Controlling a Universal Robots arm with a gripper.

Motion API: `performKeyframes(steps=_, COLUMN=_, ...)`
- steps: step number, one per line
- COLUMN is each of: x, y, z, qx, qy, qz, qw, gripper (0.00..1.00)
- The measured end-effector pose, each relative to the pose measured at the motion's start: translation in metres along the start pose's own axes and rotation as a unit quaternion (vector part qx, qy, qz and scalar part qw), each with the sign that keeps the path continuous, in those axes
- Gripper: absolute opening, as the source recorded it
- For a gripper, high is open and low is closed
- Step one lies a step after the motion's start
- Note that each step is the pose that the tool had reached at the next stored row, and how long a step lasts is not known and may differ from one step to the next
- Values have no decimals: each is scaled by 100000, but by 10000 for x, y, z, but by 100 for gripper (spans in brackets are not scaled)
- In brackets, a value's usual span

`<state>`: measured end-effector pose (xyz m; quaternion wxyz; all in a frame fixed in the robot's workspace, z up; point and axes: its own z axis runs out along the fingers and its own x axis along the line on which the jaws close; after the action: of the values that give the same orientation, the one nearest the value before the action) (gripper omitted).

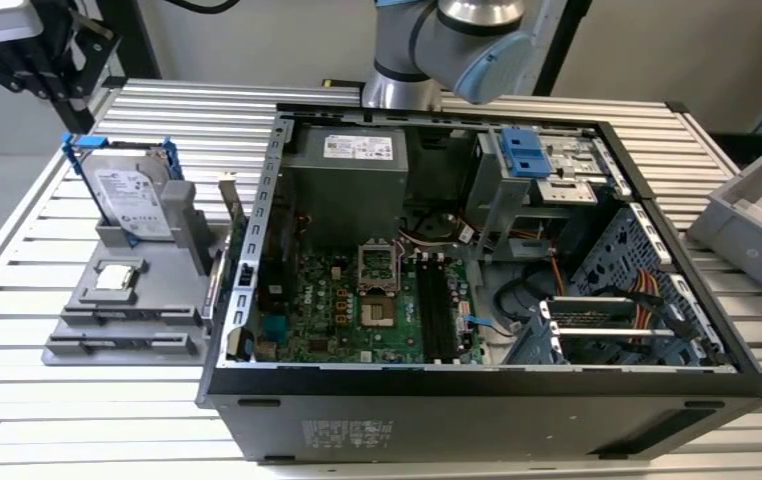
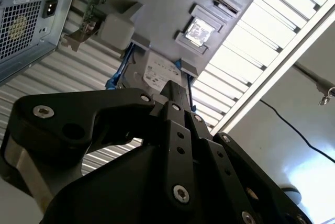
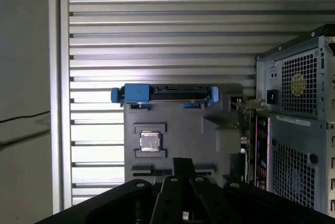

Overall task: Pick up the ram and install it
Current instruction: 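Reach for the ram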

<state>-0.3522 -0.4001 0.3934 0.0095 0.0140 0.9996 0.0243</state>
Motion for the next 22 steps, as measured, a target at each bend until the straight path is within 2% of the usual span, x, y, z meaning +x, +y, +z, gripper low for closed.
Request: performKeyframes(steps=22, x=-9, y=-280, z=-13, qx=6, qy=183, qz=13, qw=100000, gripper=0)
